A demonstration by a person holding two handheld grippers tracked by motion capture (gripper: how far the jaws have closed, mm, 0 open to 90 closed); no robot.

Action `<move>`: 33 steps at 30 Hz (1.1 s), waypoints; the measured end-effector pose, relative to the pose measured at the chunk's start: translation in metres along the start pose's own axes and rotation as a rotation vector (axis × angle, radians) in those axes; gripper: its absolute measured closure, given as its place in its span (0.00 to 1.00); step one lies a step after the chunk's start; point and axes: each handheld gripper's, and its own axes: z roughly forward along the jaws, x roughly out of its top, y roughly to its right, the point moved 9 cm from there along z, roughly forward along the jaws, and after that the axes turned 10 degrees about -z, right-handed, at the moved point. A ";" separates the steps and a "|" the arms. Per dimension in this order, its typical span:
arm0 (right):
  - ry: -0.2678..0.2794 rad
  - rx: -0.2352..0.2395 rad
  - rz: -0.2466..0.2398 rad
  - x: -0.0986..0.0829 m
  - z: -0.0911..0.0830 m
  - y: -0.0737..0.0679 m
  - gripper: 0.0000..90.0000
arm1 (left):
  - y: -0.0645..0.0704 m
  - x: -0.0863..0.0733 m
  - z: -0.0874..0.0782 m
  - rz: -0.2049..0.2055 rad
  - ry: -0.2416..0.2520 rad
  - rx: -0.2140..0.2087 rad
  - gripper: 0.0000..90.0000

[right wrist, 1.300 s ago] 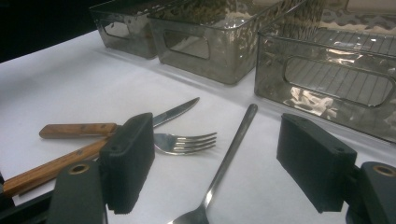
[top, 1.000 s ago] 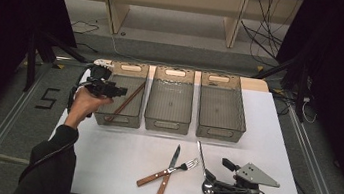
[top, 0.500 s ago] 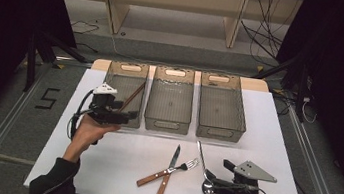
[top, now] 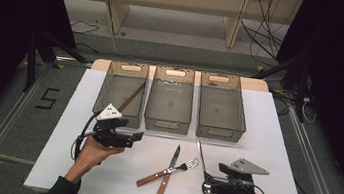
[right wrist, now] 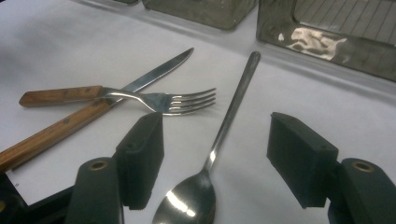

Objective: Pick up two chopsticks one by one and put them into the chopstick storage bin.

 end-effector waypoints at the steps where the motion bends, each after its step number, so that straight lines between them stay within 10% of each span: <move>1: -0.013 0.004 0.007 -0.001 0.001 0.000 0.42 | 0.001 -0.003 0.000 0.002 0.002 -0.002 0.22; 33: -0.171 -0.032 0.015 -0.015 0.030 -0.014 0.60 | 0.003 -0.050 -0.025 0.006 0.110 -0.001 0.21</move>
